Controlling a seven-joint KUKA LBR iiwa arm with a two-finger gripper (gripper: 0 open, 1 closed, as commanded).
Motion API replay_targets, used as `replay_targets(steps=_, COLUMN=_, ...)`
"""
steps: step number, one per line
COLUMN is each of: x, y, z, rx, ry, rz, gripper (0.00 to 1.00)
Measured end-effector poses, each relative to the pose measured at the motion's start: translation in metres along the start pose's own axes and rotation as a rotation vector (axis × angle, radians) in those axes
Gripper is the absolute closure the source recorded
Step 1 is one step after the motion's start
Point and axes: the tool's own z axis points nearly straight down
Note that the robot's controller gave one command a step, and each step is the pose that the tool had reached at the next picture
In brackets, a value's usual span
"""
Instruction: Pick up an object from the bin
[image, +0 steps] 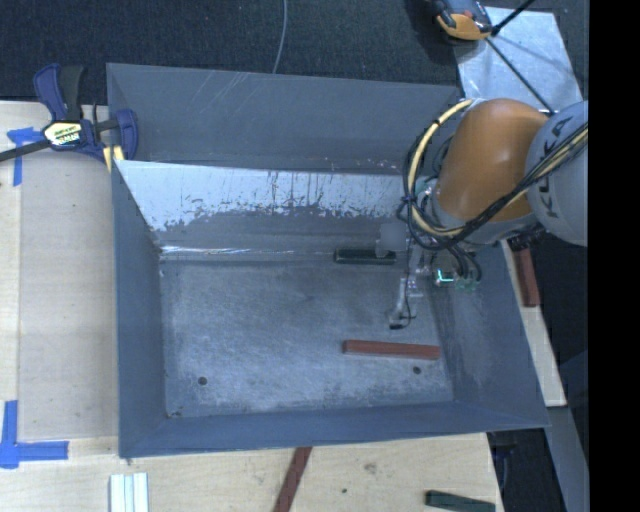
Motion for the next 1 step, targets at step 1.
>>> replay_targets(steps=1, x=-0.0020, y=0.0001, z=-0.0048, rx=0.001, ry=-0.008, rz=-0.001, gripper=0.00)
